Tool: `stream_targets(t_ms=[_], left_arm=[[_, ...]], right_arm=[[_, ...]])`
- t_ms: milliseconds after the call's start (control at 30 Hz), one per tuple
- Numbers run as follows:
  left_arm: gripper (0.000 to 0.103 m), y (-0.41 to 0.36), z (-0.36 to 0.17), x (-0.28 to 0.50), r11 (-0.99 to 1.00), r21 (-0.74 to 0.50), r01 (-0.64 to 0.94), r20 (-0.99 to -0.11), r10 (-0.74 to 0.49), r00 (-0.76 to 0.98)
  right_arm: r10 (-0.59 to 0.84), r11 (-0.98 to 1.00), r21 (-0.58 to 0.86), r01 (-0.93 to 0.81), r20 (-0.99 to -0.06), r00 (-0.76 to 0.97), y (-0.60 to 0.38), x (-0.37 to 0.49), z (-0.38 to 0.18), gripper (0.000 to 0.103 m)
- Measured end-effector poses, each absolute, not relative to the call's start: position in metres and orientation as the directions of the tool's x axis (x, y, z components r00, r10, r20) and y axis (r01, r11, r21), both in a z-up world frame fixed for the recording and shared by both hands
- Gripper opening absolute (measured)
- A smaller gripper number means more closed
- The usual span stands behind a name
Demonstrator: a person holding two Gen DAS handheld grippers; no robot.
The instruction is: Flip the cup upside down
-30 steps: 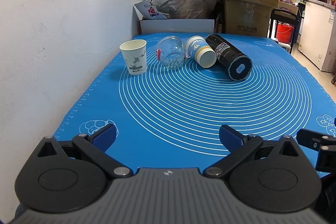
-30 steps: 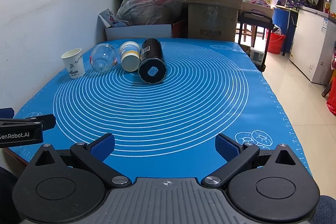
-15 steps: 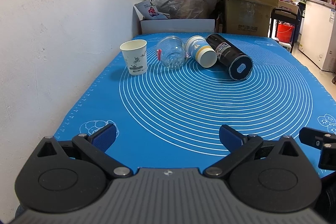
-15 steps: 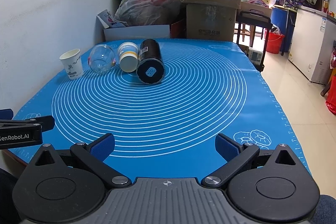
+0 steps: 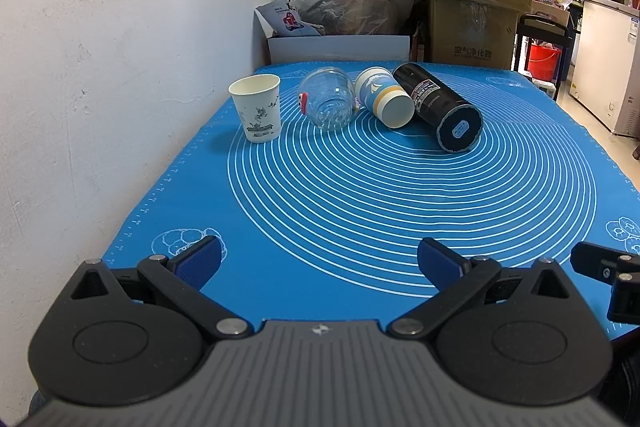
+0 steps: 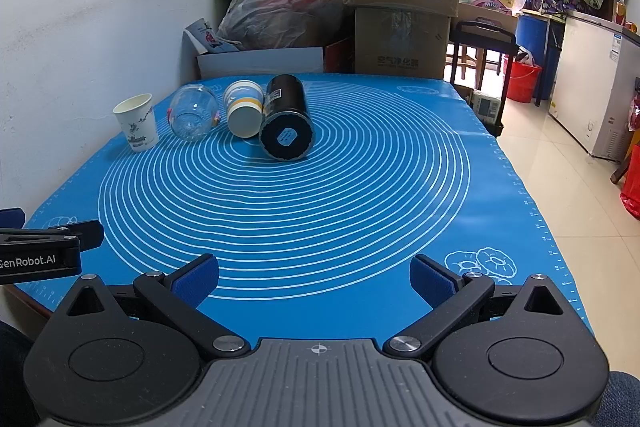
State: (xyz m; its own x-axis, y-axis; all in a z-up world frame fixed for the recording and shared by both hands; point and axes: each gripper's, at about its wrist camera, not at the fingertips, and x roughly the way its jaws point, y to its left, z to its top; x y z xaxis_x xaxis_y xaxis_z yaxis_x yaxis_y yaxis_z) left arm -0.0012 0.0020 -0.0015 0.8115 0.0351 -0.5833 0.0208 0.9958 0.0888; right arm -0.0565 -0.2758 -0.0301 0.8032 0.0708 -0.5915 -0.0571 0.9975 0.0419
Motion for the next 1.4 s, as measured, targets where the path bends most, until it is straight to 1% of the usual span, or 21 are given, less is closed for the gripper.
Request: stream_targets(t_ms=[1067, 1400], left_arm=[[0.103, 0.001, -0.002, 0.003, 0.995, 0.094, 0.015, -0.59, 0.044, 0.806], [0.103, 0.0, -0.005, 0.015, 0.996, 0.09, 0.013, -0.587, 0.043, 0.809]], right_arm=[[0.062, 0.998, 0.037, -0.05, -0.576, 0.815, -0.278, -0.048, -0.031, 0.103], [0.066, 0.998, 0.037, -0.054, -0.563, 0.824, -0.279, -0.036, -0.031, 0.103]])
